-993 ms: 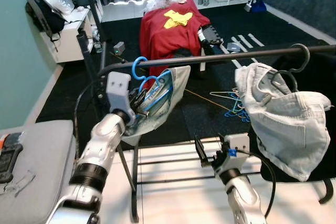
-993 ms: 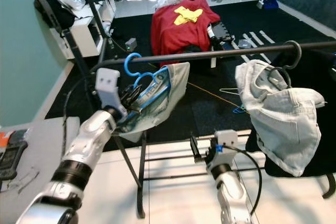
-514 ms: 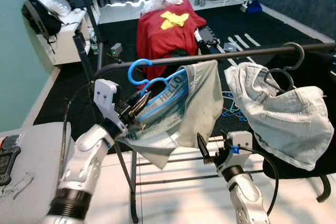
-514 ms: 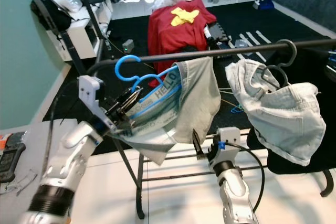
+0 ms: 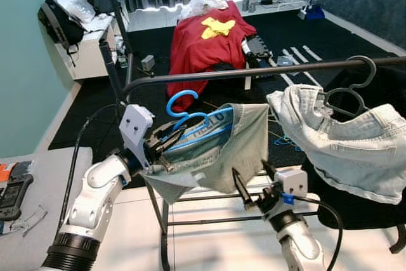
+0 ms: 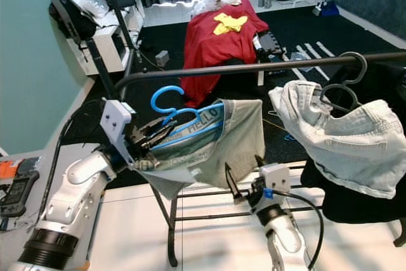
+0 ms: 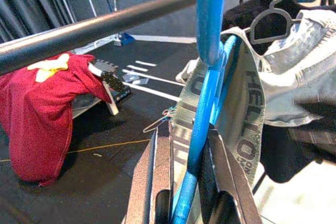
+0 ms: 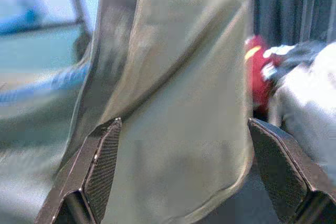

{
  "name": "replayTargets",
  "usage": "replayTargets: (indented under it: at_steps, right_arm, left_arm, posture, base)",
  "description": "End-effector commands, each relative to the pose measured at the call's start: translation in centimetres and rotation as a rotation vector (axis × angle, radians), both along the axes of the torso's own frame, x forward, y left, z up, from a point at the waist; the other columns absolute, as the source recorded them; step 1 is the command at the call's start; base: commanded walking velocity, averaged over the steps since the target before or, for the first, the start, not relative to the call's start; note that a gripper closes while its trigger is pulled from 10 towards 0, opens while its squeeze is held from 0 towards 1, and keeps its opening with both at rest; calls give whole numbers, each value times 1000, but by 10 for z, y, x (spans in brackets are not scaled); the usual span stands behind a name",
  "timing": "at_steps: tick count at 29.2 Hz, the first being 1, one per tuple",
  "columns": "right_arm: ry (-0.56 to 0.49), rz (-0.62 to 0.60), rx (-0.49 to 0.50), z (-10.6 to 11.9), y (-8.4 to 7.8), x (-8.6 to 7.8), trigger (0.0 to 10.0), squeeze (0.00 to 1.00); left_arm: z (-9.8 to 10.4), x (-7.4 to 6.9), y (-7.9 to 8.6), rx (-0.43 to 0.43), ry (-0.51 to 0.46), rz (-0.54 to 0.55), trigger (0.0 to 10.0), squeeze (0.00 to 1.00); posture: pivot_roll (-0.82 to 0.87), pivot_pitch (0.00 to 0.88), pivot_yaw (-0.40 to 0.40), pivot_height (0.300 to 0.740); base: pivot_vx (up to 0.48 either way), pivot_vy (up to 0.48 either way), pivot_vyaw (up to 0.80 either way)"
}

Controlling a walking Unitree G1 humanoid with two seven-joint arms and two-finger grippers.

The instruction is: Hang hanger

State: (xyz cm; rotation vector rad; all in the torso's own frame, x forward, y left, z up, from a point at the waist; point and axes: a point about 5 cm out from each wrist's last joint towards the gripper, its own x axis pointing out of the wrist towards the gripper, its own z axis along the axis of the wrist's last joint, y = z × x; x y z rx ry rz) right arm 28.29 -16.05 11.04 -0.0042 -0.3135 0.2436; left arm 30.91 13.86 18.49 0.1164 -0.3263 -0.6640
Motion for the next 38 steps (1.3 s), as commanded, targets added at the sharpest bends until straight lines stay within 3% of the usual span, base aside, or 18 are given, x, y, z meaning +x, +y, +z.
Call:
replayTargets:
  at_steps: [1, 2, 4, 5, 13, 17, 20, 23, 27, 32, 37, 38]
  right_arm:
    - [-65, -38, -17, 12, 2, 5, 10000, 1000]
    - [-79, -59, -15, 17, 2, 9, 10000, 306]
    - [-83, -68, -1, 20, 2, 12, 10000, 306]
    - [-83, -68, 3, 20, 2, 12, 10000, 0]
    - [-137, 50, 29, 46, 18, 18, 10000, 0]
    - [-141, 73, 23, 49, 21, 18, 10000, 0]
    - [-121, 170, 11, 49, 35, 16, 10000, 0]
    - [-103, 193, 7, 48, 39, 17, 10000, 0]
    - [-79, 181, -7, 45, 40, 21, 10000, 0]
    - [-24, 72, -58, 43, 33, 44, 10000, 0]
    - [1, 46, -63, 43, 32, 50, 10000, 0]
    - [12, 37, -62, 43, 32, 52, 6706, 0]
  left_arm:
    - [1, -2, 3, -8, -6, 16, 0, 0]
    - [1, -2, 2, -10, -6, 11, 0, 0]
    - [1, -2, 1, -9, -8, 9, 0, 0]
    - [1, -2, 0, -8, -8, 8, 0, 0]
    - [2, -2, -4, -5, -13, 1, 0, 0]
    - [1, -2, -4, -4, -12, 1, 0, 0]
    - [-1, -2, -7, -4, -6, 0, 0, 0]
    - [-1, -3, -9, -8, -3, -4, 0, 0]
    - [-1, -3, -11, -11, 0, -11, 0, 0]
    - [0, -3, -16, -13, 2, -36, 0, 0]
    - [0, -2, -17, -13, 0, -41, 0, 0]
    - [1, -2, -17, -13, 0, -42, 0, 0]
  posture:
    - [-80, 19, 73, 740]
    - [-79, 17, 75, 740]
    - [-79, 17, 75, 740]
    - [-79, 17, 75, 740]
    - [-79, 18, 75, 740]
    - [-79, 18, 75, 740]
    - [-80, 28, 67, 740]
    - [-79, 29, 67, 740]
    - [-80, 32, 70, 740]
    - [-75, 37, 69, 740]
    - [-73, 38, 67, 740]
    - [-73, 38, 65, 740]
  base:
    - [0, 0, 0]
    - [0, 0, 0]
    - [0, 0, 0]
    - [0, 0, 0]
    - [0, 0, 0]
    - [0, 0, 0]
    - [0, 0, 0]
    - [0, 0, 0]
    - [0, 0, 0]
    - [0, 0, 0]
    - [0, 0, 0]
    - [0, 0, 0]
